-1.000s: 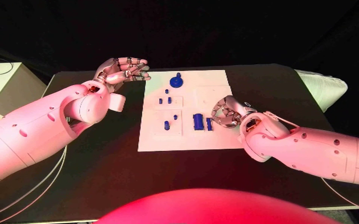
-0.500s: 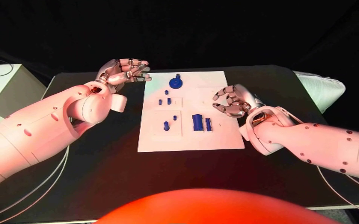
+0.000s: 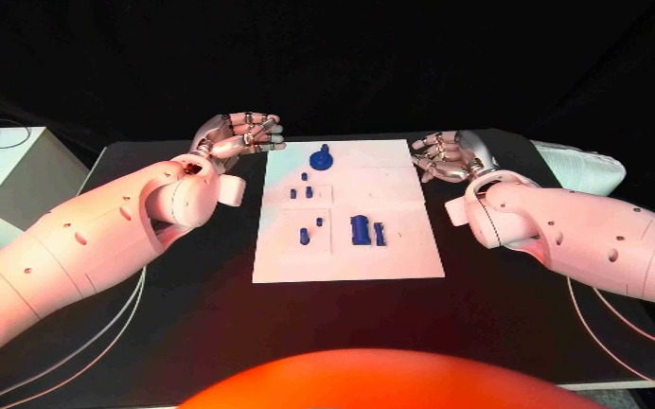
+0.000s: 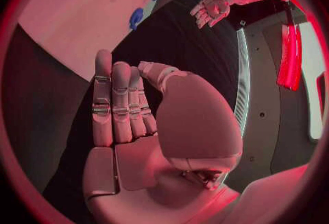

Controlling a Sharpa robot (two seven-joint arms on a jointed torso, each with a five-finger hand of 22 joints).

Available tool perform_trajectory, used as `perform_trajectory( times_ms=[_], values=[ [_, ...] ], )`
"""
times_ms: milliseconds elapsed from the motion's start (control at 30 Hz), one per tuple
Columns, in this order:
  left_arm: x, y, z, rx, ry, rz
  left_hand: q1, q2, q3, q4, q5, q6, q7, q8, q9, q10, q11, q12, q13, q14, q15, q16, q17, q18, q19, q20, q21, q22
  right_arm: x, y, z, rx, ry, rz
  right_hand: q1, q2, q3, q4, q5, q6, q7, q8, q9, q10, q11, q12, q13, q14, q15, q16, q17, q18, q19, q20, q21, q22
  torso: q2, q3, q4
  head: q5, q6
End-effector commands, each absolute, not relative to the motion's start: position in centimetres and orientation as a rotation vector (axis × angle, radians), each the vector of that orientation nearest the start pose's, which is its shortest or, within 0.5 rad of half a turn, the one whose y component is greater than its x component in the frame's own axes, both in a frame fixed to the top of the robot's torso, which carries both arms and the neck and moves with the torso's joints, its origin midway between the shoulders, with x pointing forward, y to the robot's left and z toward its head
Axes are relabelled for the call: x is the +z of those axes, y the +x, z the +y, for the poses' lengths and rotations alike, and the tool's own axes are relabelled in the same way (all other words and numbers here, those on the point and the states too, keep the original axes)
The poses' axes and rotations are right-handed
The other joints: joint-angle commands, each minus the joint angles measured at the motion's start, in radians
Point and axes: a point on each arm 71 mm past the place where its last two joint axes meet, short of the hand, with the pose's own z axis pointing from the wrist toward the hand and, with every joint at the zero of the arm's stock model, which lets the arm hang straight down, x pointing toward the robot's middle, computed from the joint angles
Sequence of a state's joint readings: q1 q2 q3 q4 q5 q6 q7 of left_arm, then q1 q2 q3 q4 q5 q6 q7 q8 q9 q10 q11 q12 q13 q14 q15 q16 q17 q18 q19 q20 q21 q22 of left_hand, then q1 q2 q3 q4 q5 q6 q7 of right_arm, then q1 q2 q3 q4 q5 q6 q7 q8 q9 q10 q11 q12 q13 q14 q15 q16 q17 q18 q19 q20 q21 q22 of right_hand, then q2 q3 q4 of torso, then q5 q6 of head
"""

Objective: Assemble the parts on the task board

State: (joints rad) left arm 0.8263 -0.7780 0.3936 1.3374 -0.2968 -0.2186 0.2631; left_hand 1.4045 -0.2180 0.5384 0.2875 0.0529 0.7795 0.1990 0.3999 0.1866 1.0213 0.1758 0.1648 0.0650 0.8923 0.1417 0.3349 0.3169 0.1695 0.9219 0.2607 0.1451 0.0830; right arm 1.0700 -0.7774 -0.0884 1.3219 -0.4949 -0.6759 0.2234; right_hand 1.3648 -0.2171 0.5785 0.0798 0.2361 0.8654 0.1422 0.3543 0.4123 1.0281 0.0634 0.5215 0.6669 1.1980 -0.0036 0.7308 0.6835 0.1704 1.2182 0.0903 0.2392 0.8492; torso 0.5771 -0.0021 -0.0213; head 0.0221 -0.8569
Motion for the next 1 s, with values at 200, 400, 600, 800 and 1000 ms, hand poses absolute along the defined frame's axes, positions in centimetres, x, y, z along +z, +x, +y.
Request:
perform_trajectory(
  times_ms=[200, 400, 600, 800, 1000],
  values=[
    [-23.5, 50.2, 24.9, -1.452, -1.189, 1.37, -0.512, 0.218, -0.538, -0.288, -0.053, -0.779, -0.199, -0.4, -0.187, -1.021, -0.176, -0.165, -0.065, -0.892, -0.142, -0.335, -0.317, -0.169, -0.922, -0.261, -0.145, -0.083, -26.6, 49.6, -25.4, 0.909, 0.907, 1.454, -0.49, 0.217, -0.578, -0.08, -0.236, -0.865, -0.142, -0.354, -0.412, -1.028, -0.063, -0.521, -0.667, -0.449, 0.004, -0.731, -0.683, -0.17, -0.471, -0.09, -0.239, -0.849, -0.004, 0.0017, -0.0004, 0.003, 0.015],
    [-23.1, 49.8, 23.6, -1.431, -1.197, 1.331, -1.405, 0.218, -0.538, -0.288, -0.053, -0.779, -0.199, -0.4, -0.187, -1.021, -0.176, -0.165, -0.065, -0.892, -0.142, -0.335, -0.317, -0.169, -0.922, -0.261, -0.145, -0.083, -25.8, 49.0, -23.9, 0.991, 0.971, 1.403, -1.365, 0.217, -0.578, -0.08, -0.236, -0.865, -0.142, -0.354, -0.412, -1.028, -0.063, -0.521, -0.667, -1.198, 0.004, -0.731, -0.683, -0.17, -1.218, -0.09, -0.239, -0.849, -0.01, 0.0018, 0.0036, -0.002, 0.059],
    [-22.6, 48.7, 21.6, -1.371, -1.209, 1.271, -1.405, 0.218, -0.538, -0.288, -0.053, -0.779, -0.199, -0.4, -0.187, -1.021, -0.176, -0.165, -0.065, -0.892, -0.142, -0.335, -0.317, -0.169, -0.922, -0.261, -0.145, -0.083, -24.1, 47.6, -21.4, 1.124, 1.091, 1.307, -1.365, 0.217, -0.578, -0.08, -0.236, -0.865, -0.142, -0.354, -0.412, -1.028, -0.063, -0.521, -0.667, -1.198, 0.004, -0.731, -0.683, -0.17, -1.218, -0.09, -0.239, -0.849, -0.02, 0.0019, 0.0113, -0.011, 0.145],
    [-22.4, 47.4, 20.1, -1.3, -1.213, 1.236, -1.405, 0.218, -0.538, -0.288, -0.053, -0.779, -0.199, -0.4, -0.187, -1.021, -0.176, -0.165, -0.065, -0.892, -0.142, -0.335, -0.317, -0.169, -0.922, -0.261, -0.145, -0.083, -23.0, 46.7, -19.9, 1.197, 1.171, 1.246, -1.365, 0.217, -0.578, -0.08, -0.236, -0.865, -0.142, -0.354, -0.412, -1.028, -0.063, -0.521, -0.667, -1.198, 0.004, -0.731, -0.683, -0.17, -1.218, -0.09, -0.239, -0.849, -0.028, 0.002, 0.0172, -0.017, 0.212],
    [-22.4, 46.4, 19.4, -1.241, -1.21, 1.22, -1.405, 0.218, -0.538, -0.288, -0.053, -0.779, -0.199, -0.4, -0.187, -1.021, -0.176, -0.165, -0.065, -0.892, -0.142, -0.335, -0.317, -0.169, -0.922, -0.261, -0.145, -0.083, -22.4, 46.2, -19.2, 1.229, 1.209, 1.218, -1.365, 0.217, -0.578, -0.08, -0.236, -0.865, -0.142, -0.354, -0.412, -1.028, -0.063, -0.521, -0.667, -1.198, 0.004, -0.731, -0.683, -0.17, -1.218, -0.09, -0.239, -0.849, -0.032, 0.0021, 0.0209, -0.022, 0.253]
  ],
)
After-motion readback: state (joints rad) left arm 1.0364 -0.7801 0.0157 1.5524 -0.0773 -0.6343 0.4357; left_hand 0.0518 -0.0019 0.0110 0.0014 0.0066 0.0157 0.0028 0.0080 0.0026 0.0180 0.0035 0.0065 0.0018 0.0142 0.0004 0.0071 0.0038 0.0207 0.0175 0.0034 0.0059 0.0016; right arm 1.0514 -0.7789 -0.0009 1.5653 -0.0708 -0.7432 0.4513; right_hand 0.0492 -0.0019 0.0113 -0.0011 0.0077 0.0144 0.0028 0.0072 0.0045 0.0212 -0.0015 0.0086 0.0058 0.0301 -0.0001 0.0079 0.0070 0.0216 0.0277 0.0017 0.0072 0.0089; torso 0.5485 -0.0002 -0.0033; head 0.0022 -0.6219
